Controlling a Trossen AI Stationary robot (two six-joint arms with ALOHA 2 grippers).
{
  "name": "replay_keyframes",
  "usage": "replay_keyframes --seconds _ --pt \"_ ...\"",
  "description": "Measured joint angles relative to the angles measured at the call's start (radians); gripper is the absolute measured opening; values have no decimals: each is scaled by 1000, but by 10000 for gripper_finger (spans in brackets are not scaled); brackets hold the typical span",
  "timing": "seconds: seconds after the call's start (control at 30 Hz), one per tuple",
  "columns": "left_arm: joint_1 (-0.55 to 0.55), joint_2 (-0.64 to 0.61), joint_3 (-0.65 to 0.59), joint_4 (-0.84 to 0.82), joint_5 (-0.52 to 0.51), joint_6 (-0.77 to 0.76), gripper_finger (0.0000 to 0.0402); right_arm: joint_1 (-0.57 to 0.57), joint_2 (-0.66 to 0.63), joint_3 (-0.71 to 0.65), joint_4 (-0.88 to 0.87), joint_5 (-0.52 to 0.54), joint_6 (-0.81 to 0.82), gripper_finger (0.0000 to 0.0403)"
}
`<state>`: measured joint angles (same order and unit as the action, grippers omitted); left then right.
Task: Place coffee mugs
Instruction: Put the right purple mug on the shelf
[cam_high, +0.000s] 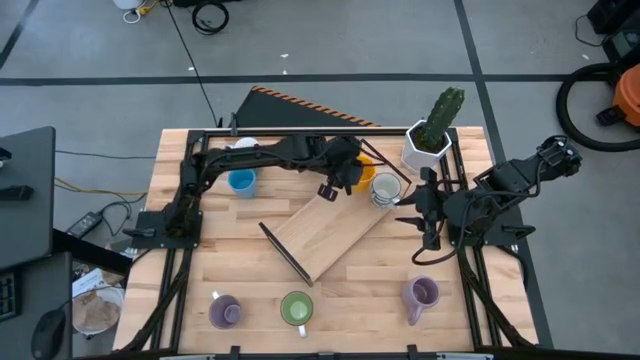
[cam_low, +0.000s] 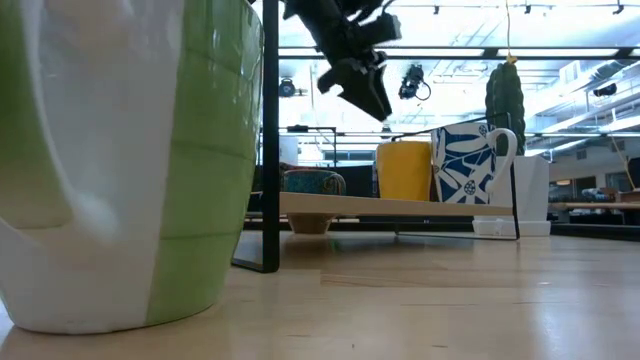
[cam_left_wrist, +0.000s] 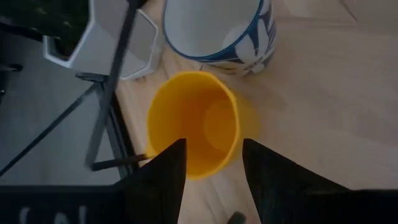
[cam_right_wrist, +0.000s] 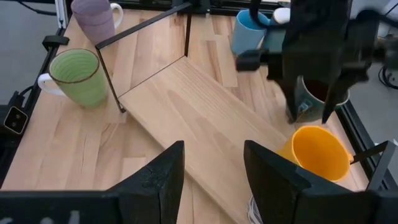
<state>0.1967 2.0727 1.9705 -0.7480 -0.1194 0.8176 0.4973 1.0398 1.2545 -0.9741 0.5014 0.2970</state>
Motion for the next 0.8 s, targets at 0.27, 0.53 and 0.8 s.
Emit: replay_keyframes --seconds 0.27,0.53,0.8 --pt "160 -11 0 0 240 -107 164 0 -6 0 -2 -15 15 172" --pt "248 -7 0 29 345 -295 164 -3 -6 0 -8 -23 8 172" --pt "250 34 0 150 247 -577 143 -3 -5 0 31 -16 -34 172"
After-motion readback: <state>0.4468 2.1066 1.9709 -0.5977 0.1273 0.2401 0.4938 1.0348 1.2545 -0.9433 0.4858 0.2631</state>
